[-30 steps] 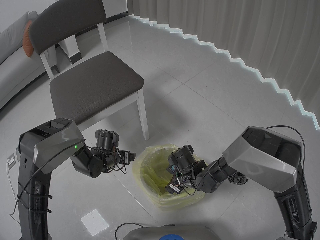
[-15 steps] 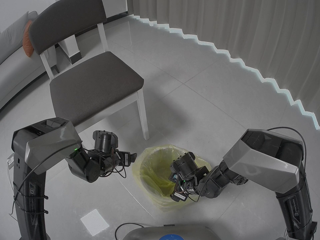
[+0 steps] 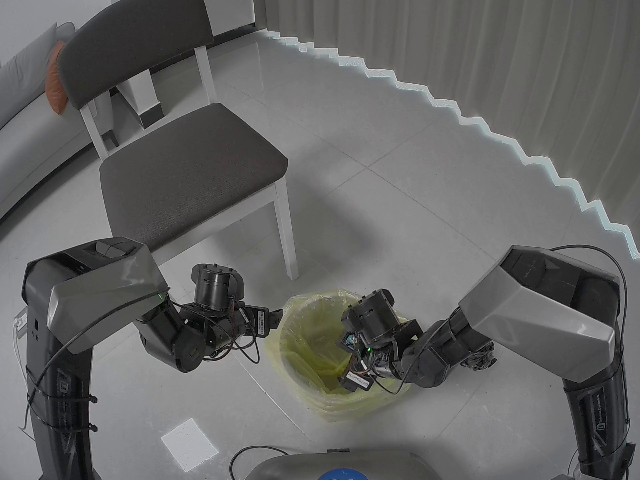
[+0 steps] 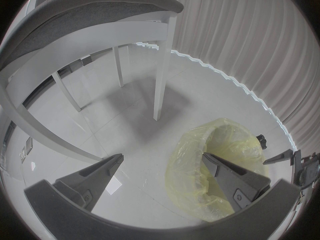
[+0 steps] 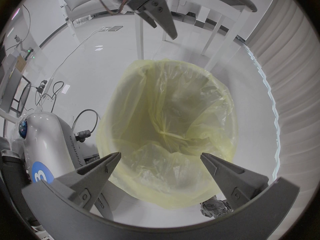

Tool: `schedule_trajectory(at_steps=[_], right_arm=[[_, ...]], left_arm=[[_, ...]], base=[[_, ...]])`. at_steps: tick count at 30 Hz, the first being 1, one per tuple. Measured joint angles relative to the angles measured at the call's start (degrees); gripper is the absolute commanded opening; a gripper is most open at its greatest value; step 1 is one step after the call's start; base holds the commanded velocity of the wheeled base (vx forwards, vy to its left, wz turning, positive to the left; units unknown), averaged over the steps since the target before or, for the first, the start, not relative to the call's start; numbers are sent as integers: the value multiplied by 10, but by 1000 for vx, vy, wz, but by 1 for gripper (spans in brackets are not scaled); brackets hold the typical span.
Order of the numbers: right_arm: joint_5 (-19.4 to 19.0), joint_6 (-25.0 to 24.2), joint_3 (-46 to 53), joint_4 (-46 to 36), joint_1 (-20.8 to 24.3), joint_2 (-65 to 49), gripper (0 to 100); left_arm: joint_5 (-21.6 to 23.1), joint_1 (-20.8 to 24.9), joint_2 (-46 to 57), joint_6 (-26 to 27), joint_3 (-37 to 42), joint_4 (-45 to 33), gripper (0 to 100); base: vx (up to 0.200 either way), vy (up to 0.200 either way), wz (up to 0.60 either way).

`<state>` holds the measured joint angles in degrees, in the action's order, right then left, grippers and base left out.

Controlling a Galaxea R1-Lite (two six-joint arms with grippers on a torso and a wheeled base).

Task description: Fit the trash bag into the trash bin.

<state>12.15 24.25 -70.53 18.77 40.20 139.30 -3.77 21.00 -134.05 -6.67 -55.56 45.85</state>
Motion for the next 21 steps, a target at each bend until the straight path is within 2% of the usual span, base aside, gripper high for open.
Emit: schedule_trajectory(at_steps=[5, 12, 21], right_arm=[[35, 21, -49, 1, -17, 22, 100], [64, 84, -89, 27, -33, 63, 100], [93, 123, -94, 30, -21, 86, 100]], left_arm=[[0, 8, 1, 0, 2, 2, 100], [-1, 16, 3, 0, 15, 22, 100], [-1, 18, 8, 0, 30, 31, 100]], base=[[0, 0, 0], [0, 0, 0], [0, 0, 0]])
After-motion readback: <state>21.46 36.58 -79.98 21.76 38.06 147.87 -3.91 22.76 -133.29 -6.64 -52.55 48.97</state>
